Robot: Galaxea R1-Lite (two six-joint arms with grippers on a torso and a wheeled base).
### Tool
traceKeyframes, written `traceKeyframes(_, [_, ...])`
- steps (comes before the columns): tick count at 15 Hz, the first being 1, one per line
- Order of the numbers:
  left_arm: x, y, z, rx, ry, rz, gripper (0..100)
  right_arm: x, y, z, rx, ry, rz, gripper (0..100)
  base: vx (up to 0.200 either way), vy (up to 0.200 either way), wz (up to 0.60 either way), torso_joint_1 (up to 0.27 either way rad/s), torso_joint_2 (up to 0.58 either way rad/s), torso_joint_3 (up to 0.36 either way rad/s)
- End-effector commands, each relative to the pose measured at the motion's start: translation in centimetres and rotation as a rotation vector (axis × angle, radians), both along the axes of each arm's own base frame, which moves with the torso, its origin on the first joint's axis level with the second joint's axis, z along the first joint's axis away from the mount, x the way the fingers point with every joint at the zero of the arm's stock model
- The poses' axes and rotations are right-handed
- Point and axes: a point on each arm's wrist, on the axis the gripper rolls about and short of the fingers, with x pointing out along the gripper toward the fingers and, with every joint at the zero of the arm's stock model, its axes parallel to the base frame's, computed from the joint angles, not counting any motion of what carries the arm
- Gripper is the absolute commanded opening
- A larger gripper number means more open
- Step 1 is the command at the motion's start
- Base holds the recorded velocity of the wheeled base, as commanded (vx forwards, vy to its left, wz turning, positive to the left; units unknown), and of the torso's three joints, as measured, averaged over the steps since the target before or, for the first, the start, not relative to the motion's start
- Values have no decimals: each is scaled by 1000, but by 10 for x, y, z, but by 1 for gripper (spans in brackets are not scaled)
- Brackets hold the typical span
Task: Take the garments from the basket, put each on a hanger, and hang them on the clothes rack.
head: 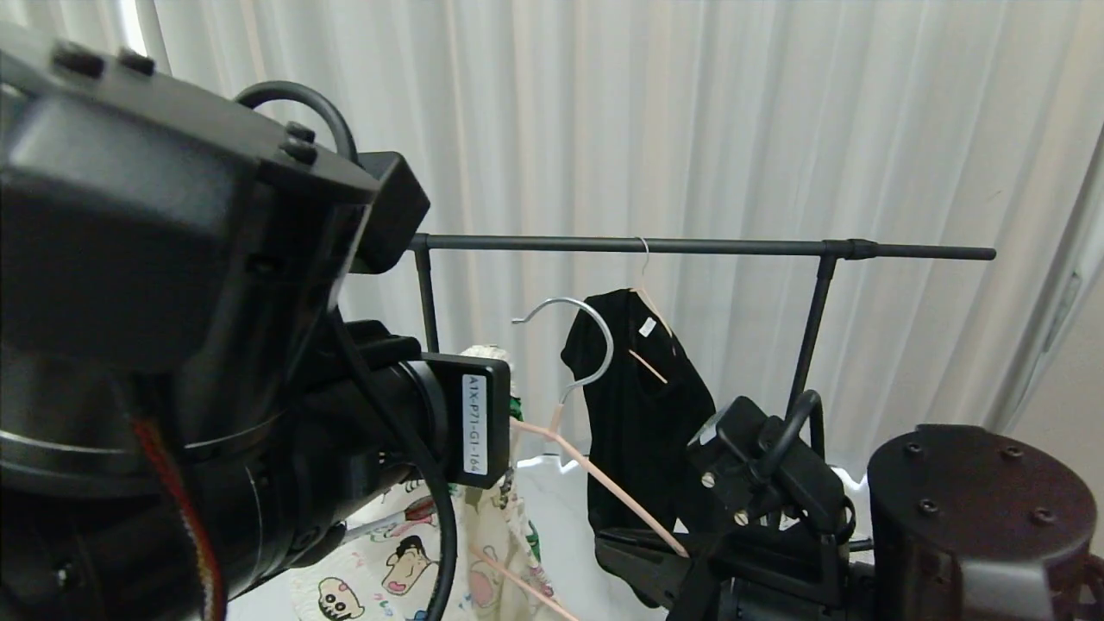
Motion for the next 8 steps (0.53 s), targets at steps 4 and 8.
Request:
traceKeyframes(4, [-7,-12,0,-4,3,-48,0,3,6,-4,-14,-3,-27,0,0,0,0,0,0,0])
traceKeyframes(8, [-8,-8,2,-14,1,-36,100,4,3,-3,-8,-10,-139,0,0,0,0,0,0,0])
